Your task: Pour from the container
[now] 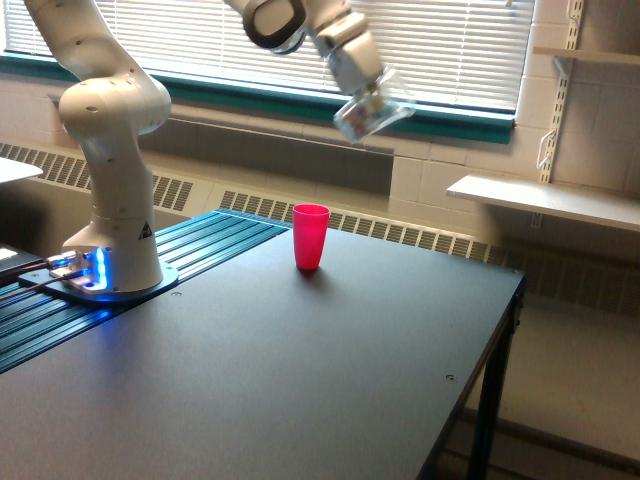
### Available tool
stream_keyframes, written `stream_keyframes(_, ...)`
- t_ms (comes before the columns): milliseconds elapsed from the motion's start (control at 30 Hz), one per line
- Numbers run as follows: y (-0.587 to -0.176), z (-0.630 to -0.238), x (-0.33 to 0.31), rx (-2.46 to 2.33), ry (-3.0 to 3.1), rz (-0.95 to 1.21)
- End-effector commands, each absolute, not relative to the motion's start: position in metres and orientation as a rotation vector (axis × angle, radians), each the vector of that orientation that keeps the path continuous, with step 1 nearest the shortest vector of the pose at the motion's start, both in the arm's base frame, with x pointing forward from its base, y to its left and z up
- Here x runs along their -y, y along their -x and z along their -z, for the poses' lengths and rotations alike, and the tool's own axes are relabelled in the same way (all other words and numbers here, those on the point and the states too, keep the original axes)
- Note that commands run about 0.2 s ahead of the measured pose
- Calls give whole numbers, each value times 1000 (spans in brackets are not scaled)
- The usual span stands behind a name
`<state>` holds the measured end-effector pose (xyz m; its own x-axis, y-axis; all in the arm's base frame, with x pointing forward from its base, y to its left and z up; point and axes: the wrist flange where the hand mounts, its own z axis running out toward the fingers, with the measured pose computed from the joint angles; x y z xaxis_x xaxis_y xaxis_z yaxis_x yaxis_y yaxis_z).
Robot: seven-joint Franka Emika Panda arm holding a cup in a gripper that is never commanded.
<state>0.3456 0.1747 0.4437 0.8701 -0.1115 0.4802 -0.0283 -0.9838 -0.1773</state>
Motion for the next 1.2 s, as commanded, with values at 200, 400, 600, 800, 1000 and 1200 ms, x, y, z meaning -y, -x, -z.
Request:
stream_keyframes(200, -306, -408, -181, -15, 2971, 519)
stream_keyframes(400, -286, -401, -194, 41, 2967, 457)
stream_keyframes(600, -257, -389, -208, 133, 2976, 400)
stream_keyframes(800, -230, -377, -216, 179, 2981, 293)
stream_keyframes(1000, -215, -368, -215, 165, 2994, 190)
stream_keyframes(1200, -209, -360, -211, 141, 3008, 117)
